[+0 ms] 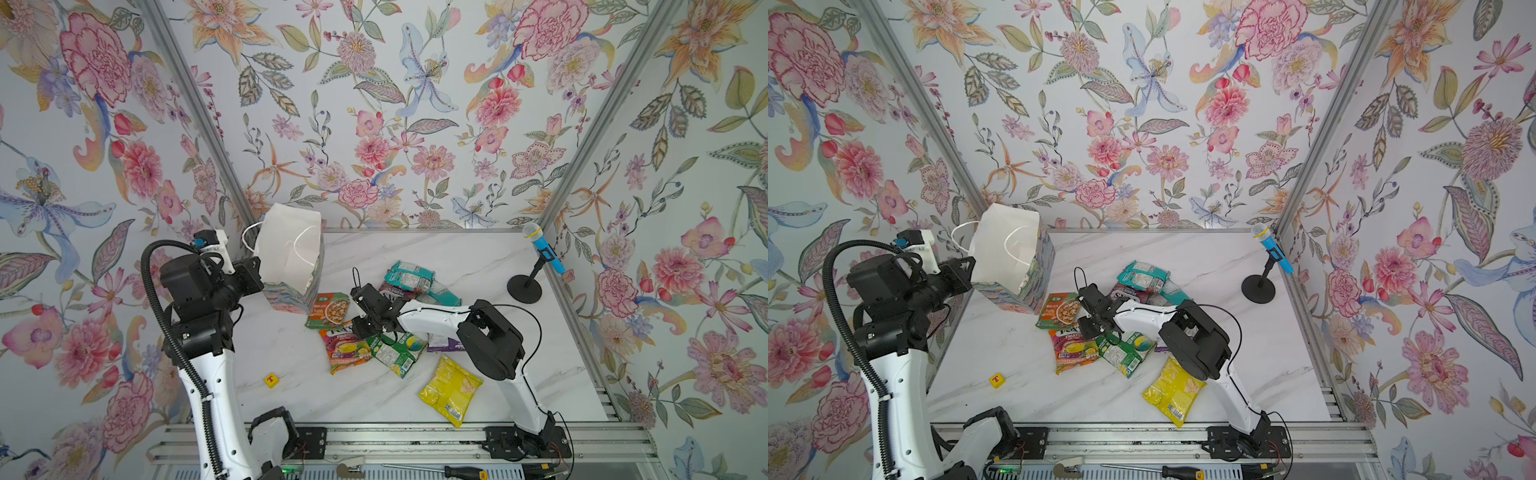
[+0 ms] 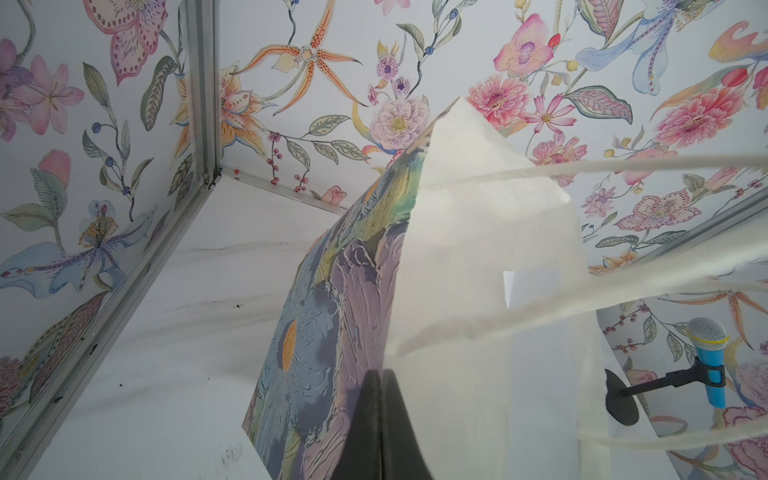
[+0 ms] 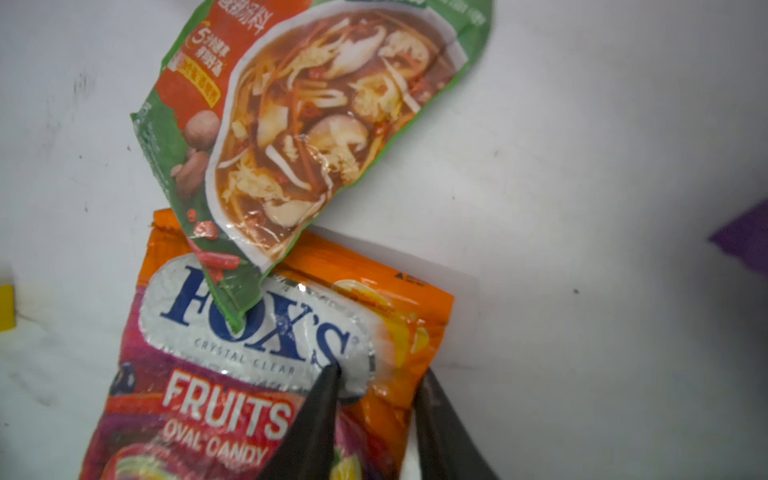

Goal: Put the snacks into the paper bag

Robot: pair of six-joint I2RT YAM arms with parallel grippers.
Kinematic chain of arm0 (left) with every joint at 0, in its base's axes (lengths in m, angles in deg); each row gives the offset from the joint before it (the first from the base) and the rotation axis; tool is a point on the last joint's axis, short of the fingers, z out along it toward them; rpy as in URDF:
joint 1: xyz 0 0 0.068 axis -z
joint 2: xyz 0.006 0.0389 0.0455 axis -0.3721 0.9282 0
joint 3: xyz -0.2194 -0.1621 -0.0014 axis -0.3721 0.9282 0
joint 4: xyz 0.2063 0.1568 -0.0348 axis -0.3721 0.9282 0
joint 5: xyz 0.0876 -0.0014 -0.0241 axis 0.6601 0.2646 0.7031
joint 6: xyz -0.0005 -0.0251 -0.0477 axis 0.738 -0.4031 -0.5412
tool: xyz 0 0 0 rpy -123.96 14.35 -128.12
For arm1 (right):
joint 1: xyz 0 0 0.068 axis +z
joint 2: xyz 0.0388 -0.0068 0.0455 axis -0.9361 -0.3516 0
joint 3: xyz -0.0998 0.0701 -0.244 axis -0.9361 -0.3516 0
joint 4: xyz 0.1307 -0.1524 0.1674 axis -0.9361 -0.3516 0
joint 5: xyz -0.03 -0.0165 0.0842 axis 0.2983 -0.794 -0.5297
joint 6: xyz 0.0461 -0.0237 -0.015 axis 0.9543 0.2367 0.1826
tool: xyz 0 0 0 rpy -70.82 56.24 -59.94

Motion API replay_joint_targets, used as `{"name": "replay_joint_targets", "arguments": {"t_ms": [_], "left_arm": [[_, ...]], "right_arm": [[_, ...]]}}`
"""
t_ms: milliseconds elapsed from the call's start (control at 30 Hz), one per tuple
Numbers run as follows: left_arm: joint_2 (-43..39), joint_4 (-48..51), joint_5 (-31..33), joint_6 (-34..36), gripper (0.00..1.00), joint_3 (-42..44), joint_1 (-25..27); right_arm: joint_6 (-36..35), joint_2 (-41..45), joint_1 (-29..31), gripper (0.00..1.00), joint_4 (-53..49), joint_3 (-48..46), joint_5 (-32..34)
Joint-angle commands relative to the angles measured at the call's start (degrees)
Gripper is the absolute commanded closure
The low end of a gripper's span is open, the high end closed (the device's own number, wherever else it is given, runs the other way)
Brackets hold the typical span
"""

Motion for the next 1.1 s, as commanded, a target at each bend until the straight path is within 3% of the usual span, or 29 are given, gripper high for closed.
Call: {"name": "replay_joint_targets", "arguments": {"t_ms": [0,167,367,433,533,600,1067], "left_arm": [[-1.22,-1.98,-2.16,-0.65,1.00,0.82,-0.44],[-1.33,-2.60,-2.81,-1.36,1.00,0.60,-0.44],[-1.25,-3.20,-3.47,-1.79,1.00,0.43,-0.43],[-1.26,-3.19,-3.47,-1.84,1.00,0.61,-0.48],[-1.35,-3.19,-3.39,-1.83,1.00,0.82,-0.48],[-1.36,-3.29,-3.38,-1.87,0.99,1.06,-0.49],[-1.80,-4.08,-4.70,-3.06,0.99,1.57,-0.48]], "right_arm": [[0.90,3.40,-1.55,0.84,-2.24,-3.23,-0.90],[1.62,10.99,-4.36,1.00,-0.35,-9.63,-1.14],[1.50,19.81,-8.39,1.00,-0.01,-16.58,-1.48],[0.67,21.80,-9.06,0.92,0.53,-18.16,-3.15],[0.70,23.24,-7.89,0.64,3.06,-19.58,-6.10],[2.29,22.14,-6.46,0.55,5.50,-19.55,-8.59],[9.69,5.02,-3.03,0.53,10.38,-11.24,-16.53]]}}
